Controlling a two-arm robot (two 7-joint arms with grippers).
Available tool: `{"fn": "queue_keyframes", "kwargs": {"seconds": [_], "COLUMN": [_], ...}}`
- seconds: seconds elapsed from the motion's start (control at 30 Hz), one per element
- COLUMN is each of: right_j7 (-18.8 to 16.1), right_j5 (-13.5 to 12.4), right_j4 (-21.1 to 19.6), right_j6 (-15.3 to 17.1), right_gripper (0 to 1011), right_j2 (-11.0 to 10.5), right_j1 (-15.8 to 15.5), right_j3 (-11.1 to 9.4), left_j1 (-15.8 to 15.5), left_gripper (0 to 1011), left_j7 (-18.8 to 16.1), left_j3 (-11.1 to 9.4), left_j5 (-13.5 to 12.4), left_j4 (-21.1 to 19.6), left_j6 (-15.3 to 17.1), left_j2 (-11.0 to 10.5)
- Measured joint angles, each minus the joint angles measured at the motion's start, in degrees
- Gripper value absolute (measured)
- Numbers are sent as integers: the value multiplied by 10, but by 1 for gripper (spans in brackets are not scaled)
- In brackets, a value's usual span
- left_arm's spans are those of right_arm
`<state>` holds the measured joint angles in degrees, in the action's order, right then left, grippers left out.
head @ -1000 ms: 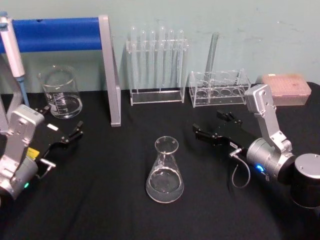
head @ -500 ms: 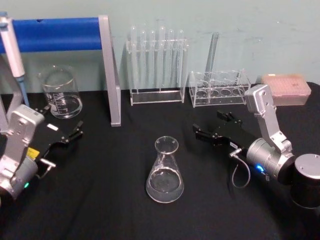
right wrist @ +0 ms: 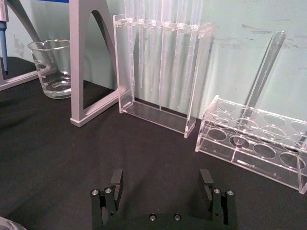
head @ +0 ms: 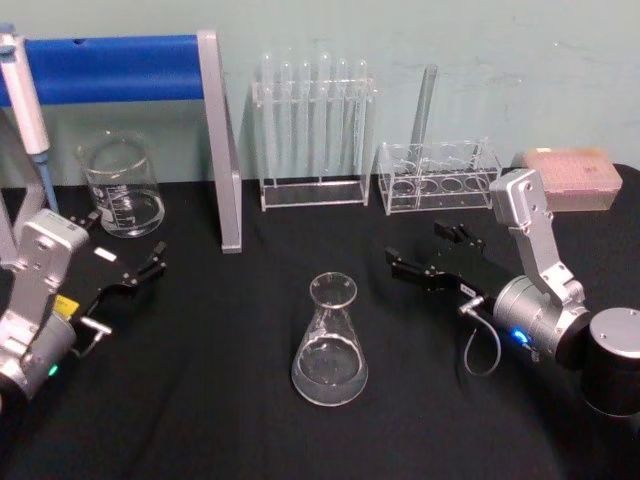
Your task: Grasp the erlenmeyer flask with one hand, shake it three times, then place it back.
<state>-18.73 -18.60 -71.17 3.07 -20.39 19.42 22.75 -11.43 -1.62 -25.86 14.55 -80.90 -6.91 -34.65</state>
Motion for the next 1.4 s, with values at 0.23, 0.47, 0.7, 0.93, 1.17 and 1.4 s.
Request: {"fn": "queue_keyframes", "kwargs": {"seconds": [0.23,0.47,0.7,0.93,1.17,1.4], "right_j7": [0,0,0,0,0,0], "right_j5": [0,0,0,-1,-1,-1], "right_j4": [0,0,0,0,0,0], "right_j6": [0,0,0,0,0,0], "right_gripper": [1000,1000,1000,1000,1000,1000], "right_j2": [0,0,0,0,0,0], "right_j1": [0,0,0,0,0,0], "right_j3": [0,0,0,0,0,0], "left_j1": [0,0,0,0,0,0], "left_gripper": [1001,1001,1001,1001,1001,1001], "left_j7": [0,0,0,0,0,0], "left_j3": [0,0,0,0,0,0], "left_j5": [0,0,0,0,0,0], "left_j4": [0,0,0,0,0,0], "left_j6": [0,0,0,0,0,0], "left_j2": [0,0,0,0,0,0]}}
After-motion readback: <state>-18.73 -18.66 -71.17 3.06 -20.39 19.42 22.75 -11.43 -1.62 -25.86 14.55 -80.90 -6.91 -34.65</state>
